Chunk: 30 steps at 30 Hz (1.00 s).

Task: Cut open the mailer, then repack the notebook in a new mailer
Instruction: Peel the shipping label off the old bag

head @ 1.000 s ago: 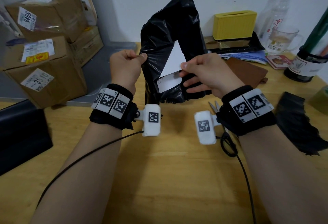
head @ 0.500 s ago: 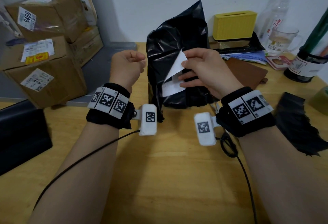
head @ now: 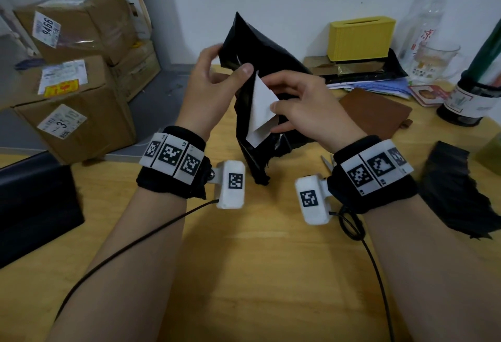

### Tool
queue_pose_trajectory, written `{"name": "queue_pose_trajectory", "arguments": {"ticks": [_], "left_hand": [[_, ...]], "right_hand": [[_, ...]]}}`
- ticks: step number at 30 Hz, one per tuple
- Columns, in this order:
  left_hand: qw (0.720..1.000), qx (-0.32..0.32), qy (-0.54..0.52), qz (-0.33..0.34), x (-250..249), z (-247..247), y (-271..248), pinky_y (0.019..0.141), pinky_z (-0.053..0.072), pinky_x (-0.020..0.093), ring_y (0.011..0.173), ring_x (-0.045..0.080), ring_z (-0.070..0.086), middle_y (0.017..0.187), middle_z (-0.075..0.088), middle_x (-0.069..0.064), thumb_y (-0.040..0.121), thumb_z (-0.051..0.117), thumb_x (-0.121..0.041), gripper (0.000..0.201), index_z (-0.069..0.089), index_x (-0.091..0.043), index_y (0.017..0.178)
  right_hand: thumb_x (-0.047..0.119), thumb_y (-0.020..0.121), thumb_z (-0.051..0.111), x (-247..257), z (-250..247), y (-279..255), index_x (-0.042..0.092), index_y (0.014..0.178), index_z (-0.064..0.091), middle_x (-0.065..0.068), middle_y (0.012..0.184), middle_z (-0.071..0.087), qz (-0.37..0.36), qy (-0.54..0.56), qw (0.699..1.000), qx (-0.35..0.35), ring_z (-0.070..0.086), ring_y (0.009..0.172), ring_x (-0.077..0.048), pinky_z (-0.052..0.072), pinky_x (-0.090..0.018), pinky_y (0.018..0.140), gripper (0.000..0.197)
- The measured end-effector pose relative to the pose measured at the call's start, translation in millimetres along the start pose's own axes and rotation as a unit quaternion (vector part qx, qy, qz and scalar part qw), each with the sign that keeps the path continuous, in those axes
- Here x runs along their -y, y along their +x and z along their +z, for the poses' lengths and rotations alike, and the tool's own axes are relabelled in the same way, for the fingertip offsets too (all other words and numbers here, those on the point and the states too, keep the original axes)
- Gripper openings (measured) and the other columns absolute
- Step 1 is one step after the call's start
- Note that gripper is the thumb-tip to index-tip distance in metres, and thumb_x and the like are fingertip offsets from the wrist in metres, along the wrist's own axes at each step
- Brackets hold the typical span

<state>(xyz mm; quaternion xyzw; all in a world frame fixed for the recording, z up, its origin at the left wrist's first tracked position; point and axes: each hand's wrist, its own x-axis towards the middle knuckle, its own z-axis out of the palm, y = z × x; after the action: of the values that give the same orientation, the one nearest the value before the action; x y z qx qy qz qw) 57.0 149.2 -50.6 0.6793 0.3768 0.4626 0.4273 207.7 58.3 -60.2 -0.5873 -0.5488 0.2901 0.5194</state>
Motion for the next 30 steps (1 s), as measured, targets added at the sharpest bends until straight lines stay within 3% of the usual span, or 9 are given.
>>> {"name": "queue_pose_trajectory", "arguments": {"ticks": [3, 5, 8, 11, 13, 18, 26, 30], "left_hand": [[0.999, -0.028, -0.015, 0.015, 1.3, 1.6, 2.4, 0.05, 0.039, 0.013, 0.051, -0.006, 0.052, 0.068, 0.061, -0.009, 0.089, 0.069, -0.027, 0.008, 0.066, -0.02, 0.091], [0.999, -0.046, -0.018, 0.018, 2.0, 1.7, 3.6, 0.051, 0.042, 0.017, 0.052, 0.0, 0.054, 0.064, 0.06, -0.007, 0.089, 0.069, -0.023, 0.011, 0.065, -0.017, 0.082], [0.998, -0.046, -0.022, 0.023, -0.2, 2.7, 2.6, 0.047, 0.042, 0.018, 0.051, 0.004, 0.057, 0.061, 0.061, -0.005, 0.089, 0.07, -0.022, 0.012, 0.066, -0.013, 0.082], [0.998, -0.006, -0.039, 0.039, -4.9, 4.8, -2.1, 0.047, 0.04, 0.013, 0.05, 0.001, 0.057, 0.056, 0.064, -0.01, 0.088, 0.072, -0.014, 0.008, 0.069, -0.008, 0.084], [0.998, 0.015, -0.052, 0.035, -7.6, 7.0, -5.2, 0.047, 0.039, 0.01, 0.051, -0.002, 0.057, 0.055, 0.065, -0.012, 0.087, 0.072, -0.01, 0.007, 0.069, -0.004, 0.089], [0.998, -0.01, -0.062, 0.021, -7.9, 7.8, -5.8, 0.045, 0.038, 0.01, 0.049, -0.004, 0.055, 0.058, 0.064, -0.011, 0.087, 0.073, -0.013, 0.009, 0.071, -0.005, 0.091], [0.998, -0.045, -0.054, 0.001, -4.5, 4.8, -4.4, 0.045, 0.039, 0.008, 0.044, -0.006, 0.054, 0.049, 0.062, -0.017, 0.087, 0.074, -0.015, 0.015, 0.073, -0.001, 0.094], [0.997, -0.055, -0.06, -0.014, -2.8, 3.3, -3.8, 0.043, 0.037, 0.007, 0.041, -0.006, 0.052, 0.052, 0.062, -0.015, 0.088, 0.073, -0.015, 0.02, 0.074, 0.001, 0.099]], "right_hand": [[0.0, 0.09, 0.064, 1.9, -1.5, -1.4, 0.033, 0.115, 0.069, 0.009, 0.116, 0.07, -0.006, -0.012, 1.0, 0.023, 0.069, 0.106, -0.009, 0.064, -0.045, 0.076, 0.041], [0.014, 0.087, 0.077, 3.7, -4.3, -3.4, 0.035, 0.121, 0.066, 0.013, 0.119, 0.069, 0.007, -0.019, 0.997, 0.071, 0.069, 0.107, -0.008, 0.063, -0.047, 0.081, 0.042], [0.04, 0.079, 0.084, 6.4, -6.1, -6.7, 0.037, 0.123, 0.064, 0.017, 0.122, 0.067, 0.044, -0.031, 0.992, 0.113, 0.068, 0.11, -0.005, 0.063, -0.046, 0.084, 0.048], [0.057, 0.082, 0.075, 9.6, -1.8, -5.8, 0.025, 0.107, 0.076, 0.006, 0.115, 0.074, 0.068, 0.01, 0.997, 0.036, 0.07, 0.107, -0.01, 0.064, -0.044, 0.077, 0.041], [0.048, 0.089, 0.073, 10.0, -0.2, -3.8, 0.016, 0.102, 0.077, -0.003, 0.107, 0.076, 0.077, 0.021, 0.997, -0.021, 0.073, 0.1, -0.014, 0.065, -0.045, 0.074, 0.034], [0.027, 0.092, 0.072, 6.7, -1.0, 2.6, 0.014, 0.092, 0.077, -0.011, 0.099, 0.076, 0.073, 0.028, 0.994, -0.078, 0.074, 0.094, -0.025, 0.065, -0.045, 0.069, 0.013], [0.023, 0.094, 0.07, 4.2, -0.2, 3.9, 0.013, 0.085, 0.075, -0.02, 0.102, 0.073, 0.067, 0.042, 0.993, -0.093, 0.073, 0.093, -0.03, 0.065, -0.048, 0.069, 0.014], [0.022, 0.095, 0.069, 2.5, -1.9, 4.7, 0.01, 0.086, 0.074, -0.022, 0.1, 0.073, 0.071, 0.041, 0.992, -0.094, 0.074, 0.09, -0.031, 0.064, -0.049, 0.069, 0.016]]}}
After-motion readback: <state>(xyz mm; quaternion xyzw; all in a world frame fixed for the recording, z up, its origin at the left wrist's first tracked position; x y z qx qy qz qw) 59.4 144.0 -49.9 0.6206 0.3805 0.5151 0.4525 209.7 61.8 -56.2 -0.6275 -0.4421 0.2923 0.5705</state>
